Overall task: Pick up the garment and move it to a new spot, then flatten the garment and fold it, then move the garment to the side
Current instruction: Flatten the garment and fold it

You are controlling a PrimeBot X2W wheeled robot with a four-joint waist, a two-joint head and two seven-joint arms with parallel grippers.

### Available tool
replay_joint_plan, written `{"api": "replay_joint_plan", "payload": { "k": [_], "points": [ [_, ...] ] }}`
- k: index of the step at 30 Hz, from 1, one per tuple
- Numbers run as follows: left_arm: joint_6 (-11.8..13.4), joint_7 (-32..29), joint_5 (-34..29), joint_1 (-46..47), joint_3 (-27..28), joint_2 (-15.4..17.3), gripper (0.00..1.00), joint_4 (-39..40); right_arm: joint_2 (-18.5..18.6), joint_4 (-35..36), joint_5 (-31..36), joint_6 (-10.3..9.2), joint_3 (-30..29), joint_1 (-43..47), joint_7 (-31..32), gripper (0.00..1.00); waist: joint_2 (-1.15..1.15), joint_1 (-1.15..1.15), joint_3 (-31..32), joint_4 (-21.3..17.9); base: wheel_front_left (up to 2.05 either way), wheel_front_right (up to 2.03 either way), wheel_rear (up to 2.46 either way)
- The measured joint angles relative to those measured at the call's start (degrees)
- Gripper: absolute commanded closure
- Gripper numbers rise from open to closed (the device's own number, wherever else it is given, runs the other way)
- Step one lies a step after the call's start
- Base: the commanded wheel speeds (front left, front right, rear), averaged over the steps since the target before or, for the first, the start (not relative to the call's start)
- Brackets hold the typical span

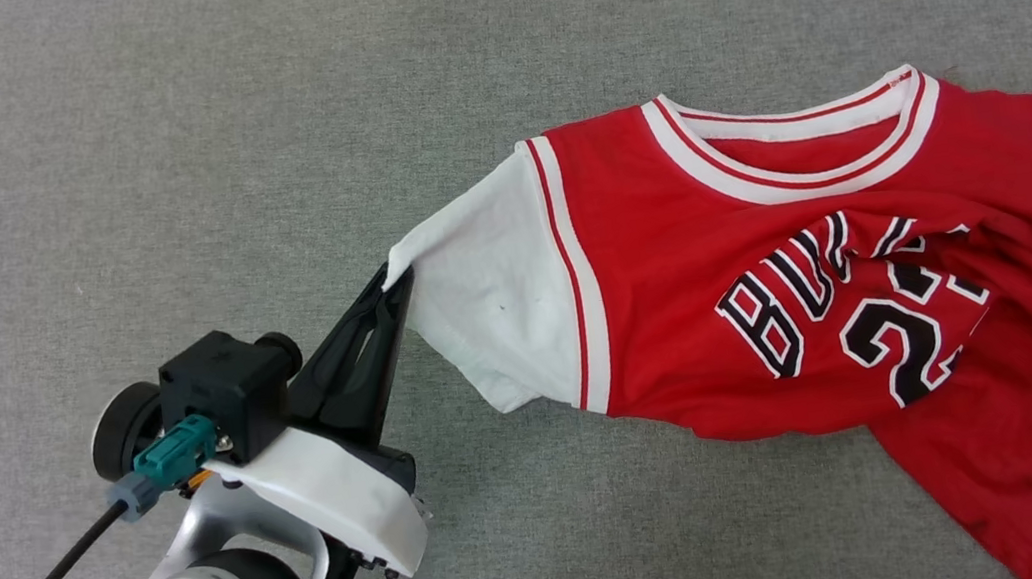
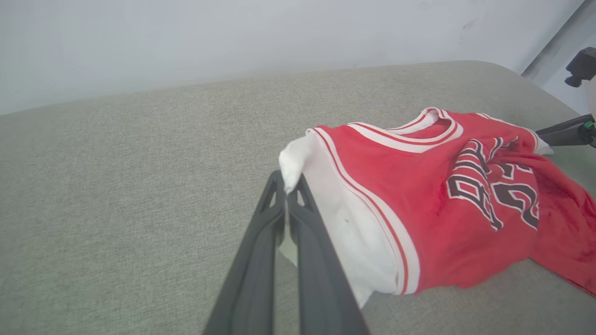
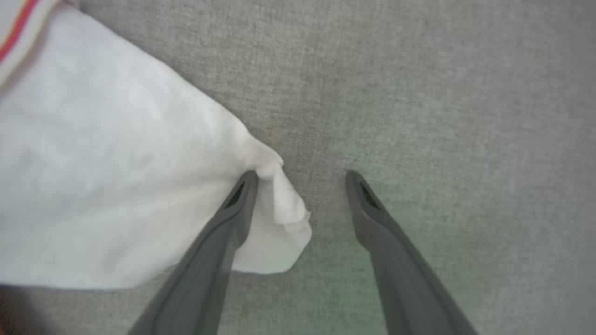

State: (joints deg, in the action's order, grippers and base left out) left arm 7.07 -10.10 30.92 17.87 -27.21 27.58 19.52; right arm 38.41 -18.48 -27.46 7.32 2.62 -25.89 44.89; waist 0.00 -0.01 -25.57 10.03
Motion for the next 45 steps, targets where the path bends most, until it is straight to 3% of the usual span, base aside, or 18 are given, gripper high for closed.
{"api": "replay_joint_plan", "payload": {
  "k": [1, 2, 10, 19, 32, 45],
  "points": [
    [0.01, 0.20, 0.00, 0.01, 0.05, 0.01, 1.00, -0.18, 0.22, -0.16, -0.49, -0.02, 0.16, 0.10, -0.20, 0.82, 0.00, 0.00, -0.02, 0.16, 0.00, 0.00, 0.00],
    [0.01, 0.29, 0.01, 0.01, 0.10, 0.04, 1.00, -0.38, 0.41, -0.32, -0.71, -0.02, 0.47, 0.19, -0.58, 1.00, 0.00, 0.00, 0.03, 0.23, 0.00, 0.00, 0.00],
    [-0.10, 1.94, 1.01, -0.08, 1.41, 0.56, 1.00, -2.36, -0.52, -2.18, -0.77, 0.09, 2.42, 0.42, -6.94, 1.00, 0.00, 0.01, 2.62, -0.60, 0.00, 0.00, 0.00],
    [-0.29, 4.78, 1.49, -2.13, 4.79, 3.64, 1.00, -3.42, 0.97, 0.08, -0.82, 0.18, 4.09, -0.35, -12.95, 1.00, 0.00, 0.01, 9.71, -3.21, 0.00, 0.00, 0.00],
    [1.80, 7.05, 3.10, -3.77, 14.91, 10.39, 1.00, 2.05, 2.60, 12.59, -1.74, 0.19, 2.27, -2.81, -16.12, 1.00, 0.00, 0.01, 20.08, -8.40, 0.00, 0.00, 0.00],
    [4.23, 6.65, 5.72, 0.93, 26.51, 15.97, 1.00, 10.94, -0.78, 26.10, 0.43, 0.19, -3.30, -7.08, -16.96, 1.00, 0.00, 0.01, 22.98, -12.88, 0.00, 0.00, 0.00]
  ]
}}
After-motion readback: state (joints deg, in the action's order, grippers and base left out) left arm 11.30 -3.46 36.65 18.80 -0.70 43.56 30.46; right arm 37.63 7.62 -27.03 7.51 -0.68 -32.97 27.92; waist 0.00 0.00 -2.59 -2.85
